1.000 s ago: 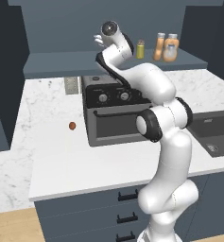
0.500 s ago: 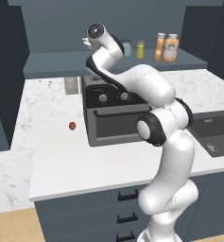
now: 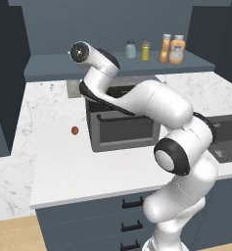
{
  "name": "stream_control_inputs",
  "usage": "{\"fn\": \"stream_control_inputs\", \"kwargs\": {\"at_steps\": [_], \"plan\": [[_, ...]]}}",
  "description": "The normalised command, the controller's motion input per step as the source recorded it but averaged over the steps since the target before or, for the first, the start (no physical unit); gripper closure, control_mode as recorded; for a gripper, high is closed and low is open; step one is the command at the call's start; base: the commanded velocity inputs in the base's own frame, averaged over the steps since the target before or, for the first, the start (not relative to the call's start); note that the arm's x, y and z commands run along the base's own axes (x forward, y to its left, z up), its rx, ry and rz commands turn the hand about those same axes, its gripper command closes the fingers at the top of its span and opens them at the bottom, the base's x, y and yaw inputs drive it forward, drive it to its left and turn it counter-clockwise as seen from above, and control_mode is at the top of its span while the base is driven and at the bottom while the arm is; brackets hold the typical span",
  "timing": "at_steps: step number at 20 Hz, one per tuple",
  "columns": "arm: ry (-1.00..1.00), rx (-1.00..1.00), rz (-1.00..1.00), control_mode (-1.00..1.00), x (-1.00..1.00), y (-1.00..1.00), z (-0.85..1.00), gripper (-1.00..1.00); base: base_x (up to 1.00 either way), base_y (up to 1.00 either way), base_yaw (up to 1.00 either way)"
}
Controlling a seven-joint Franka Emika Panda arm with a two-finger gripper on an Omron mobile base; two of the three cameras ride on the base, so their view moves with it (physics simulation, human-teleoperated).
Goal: Put the shaker and condiment bottle from the counter next to their counterparts in the cabinet.
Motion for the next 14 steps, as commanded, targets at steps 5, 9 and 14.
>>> {"fn": "stream_control_inputs", "kwargs": {"at_steps": [5,9,14], "plan": [[-0.19,-0.02,0.12,-1.00,-1.00,0.23,-0.24,-1.00,0.00,0.00,0.00],[-0.14,0.00,0.12,-1.00,-1.00,0.21,-0.18,-1.00,0.00,0.00,0.00],[-0.11,0.00,0.12,-1.00,-1.00,0.27,-0.18,-1.00,0.00,0.00,0.00]]}}
